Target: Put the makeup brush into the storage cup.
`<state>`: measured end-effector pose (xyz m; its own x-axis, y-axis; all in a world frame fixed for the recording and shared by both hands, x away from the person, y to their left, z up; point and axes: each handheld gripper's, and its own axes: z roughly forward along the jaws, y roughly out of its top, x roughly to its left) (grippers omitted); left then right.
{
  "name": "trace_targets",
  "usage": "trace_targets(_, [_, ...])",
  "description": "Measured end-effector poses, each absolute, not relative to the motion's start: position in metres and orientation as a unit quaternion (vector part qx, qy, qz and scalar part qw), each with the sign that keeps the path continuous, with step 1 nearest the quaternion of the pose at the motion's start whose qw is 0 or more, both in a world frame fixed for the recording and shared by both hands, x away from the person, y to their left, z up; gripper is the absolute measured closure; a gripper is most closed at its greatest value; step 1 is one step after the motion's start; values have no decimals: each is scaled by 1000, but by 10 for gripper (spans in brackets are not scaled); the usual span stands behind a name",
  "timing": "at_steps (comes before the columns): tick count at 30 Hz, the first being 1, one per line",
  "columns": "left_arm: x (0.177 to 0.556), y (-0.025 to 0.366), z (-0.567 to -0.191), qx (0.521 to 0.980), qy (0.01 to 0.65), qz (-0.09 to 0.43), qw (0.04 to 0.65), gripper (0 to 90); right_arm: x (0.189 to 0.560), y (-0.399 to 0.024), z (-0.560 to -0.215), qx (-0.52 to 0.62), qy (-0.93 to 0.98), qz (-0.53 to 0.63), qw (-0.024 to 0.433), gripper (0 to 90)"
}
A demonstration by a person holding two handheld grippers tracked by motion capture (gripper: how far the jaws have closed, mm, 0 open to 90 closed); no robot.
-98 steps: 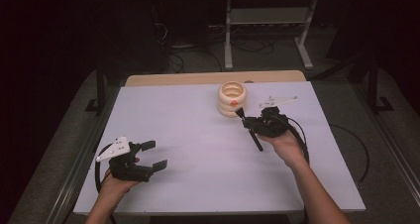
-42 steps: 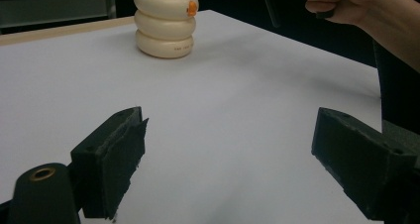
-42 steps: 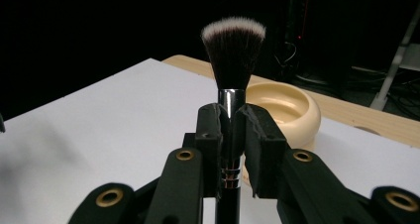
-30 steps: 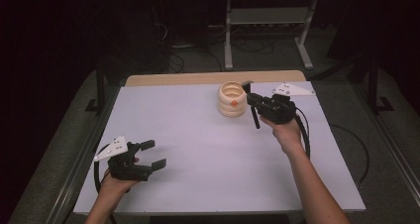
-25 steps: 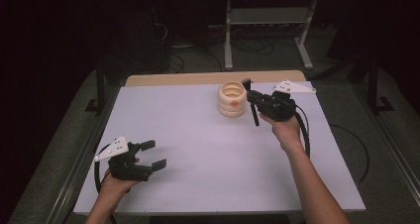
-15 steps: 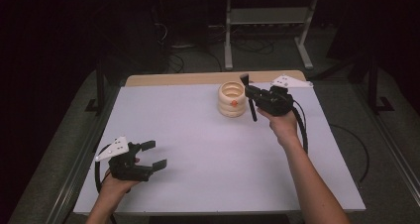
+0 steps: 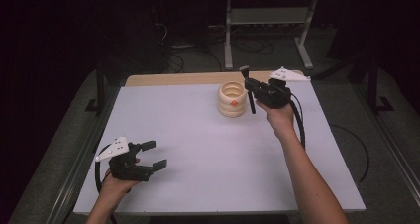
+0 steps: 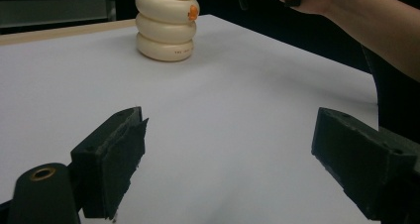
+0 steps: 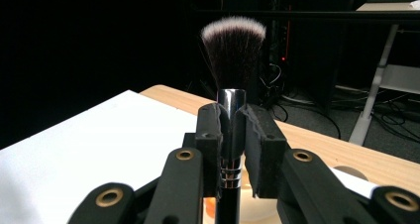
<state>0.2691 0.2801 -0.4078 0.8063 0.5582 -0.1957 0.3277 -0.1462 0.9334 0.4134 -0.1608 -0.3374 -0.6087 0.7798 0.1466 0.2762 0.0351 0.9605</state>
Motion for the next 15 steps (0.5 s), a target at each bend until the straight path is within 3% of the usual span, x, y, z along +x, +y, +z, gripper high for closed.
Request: trace_targets(15, [269,281,-407,750,296,98,584,127,433,-152,-336,392,680,576,229,766])
